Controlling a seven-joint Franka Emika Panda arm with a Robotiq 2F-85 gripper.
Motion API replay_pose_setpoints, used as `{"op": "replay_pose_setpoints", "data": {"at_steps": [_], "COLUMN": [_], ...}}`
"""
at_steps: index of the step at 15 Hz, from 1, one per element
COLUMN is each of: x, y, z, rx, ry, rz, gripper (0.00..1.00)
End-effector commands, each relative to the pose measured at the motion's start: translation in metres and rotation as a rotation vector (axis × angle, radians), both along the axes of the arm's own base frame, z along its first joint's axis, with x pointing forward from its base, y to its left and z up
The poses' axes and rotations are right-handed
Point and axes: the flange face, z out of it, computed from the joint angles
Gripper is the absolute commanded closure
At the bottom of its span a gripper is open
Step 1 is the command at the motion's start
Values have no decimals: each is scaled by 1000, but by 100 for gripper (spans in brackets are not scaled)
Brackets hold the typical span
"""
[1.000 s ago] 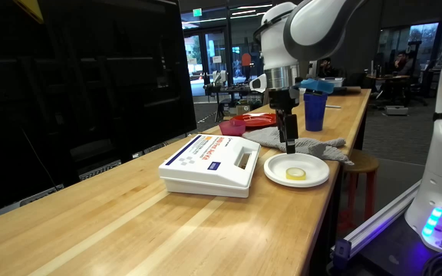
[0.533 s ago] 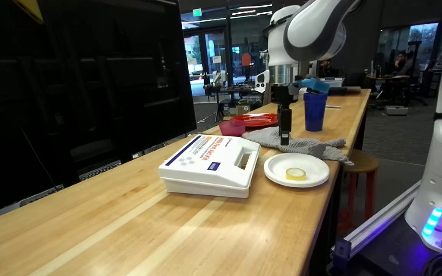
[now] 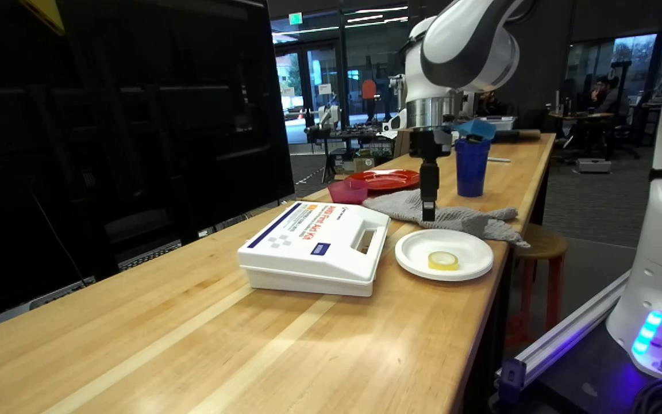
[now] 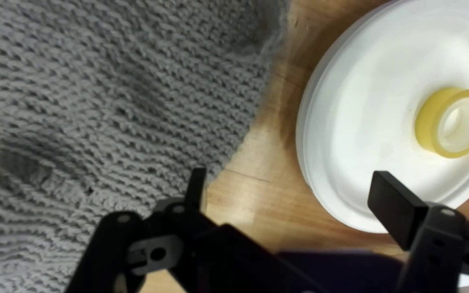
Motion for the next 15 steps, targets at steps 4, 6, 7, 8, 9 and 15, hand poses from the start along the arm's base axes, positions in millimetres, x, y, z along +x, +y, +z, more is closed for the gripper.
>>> {"op": "replay_pose_setpoints", "data": {"at_steps": [4, 6, 7, 8, 9, 15], "x": [1, 1, 1, 2, 1, -5], "y": [-2, 0, 1, 1, 2, 18], "z": [6, 4, 3, 3, 4, 2], "rx": [25, 27, 27, 34, 41, 87], "ry": [-36, -40, -40, -41, -40, -13], "rz": [26, 39, 41, 45, 50, 63], "gripper": [0, 0, 0, 0, 0, 0]}}
